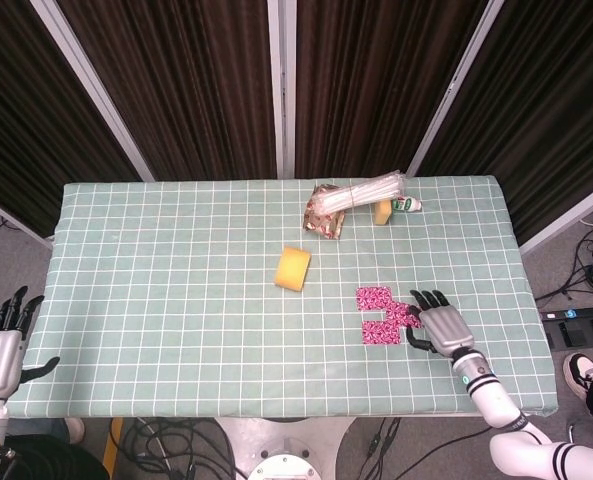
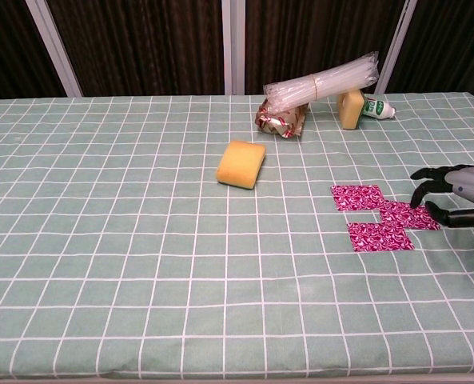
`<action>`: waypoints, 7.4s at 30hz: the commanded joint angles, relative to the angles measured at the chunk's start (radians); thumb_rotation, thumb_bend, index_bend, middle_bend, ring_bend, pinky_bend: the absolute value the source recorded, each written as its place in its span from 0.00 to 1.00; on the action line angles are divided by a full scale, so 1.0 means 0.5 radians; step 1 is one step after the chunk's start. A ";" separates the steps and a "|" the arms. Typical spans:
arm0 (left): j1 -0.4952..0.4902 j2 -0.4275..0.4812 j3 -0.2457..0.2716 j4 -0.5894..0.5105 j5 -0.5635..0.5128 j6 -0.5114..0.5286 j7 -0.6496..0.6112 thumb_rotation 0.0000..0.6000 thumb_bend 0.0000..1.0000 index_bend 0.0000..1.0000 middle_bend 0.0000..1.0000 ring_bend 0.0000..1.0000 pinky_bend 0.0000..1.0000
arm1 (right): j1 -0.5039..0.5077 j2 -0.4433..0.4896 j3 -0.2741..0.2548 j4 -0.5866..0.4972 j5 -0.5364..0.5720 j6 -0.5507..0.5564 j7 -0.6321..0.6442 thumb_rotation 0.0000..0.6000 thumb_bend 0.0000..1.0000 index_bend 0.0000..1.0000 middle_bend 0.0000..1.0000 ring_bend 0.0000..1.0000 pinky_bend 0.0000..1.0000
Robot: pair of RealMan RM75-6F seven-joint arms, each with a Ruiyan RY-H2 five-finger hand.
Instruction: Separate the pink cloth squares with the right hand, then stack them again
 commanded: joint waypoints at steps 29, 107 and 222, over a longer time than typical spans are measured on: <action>0.009 -0.003 0.006 0.001 -0.008 -0.004 0.003 1.00 0.08 0.17 0.10 0.10 0.17 | 0.039 -0.097 0.012 0.089 0.052 -0.102 -0.042 0.11 0.56 0.27 0.02 0.00 0.00; 0.042 0.012 0.017 0.007 -0.015 -0.005 -0.077 1.00 0.08 0.17 0.10 0.10 0.17 | 0.366 -0.572 0.289 0.634 0.397 -0.279 -0.238 0.94 0.19 0.29 0.05 0.00 0.00; 0.030 0.007 0.019 -0.011 -0.003 -0.015 -0.044 1.00 0.08 0.17 0.10 0.10 0.17 | 0.058 -0.193 0.109 0.298 0.319 -0.043 -0.174 0.88 0.19 0.25 0.07 0.00 0.00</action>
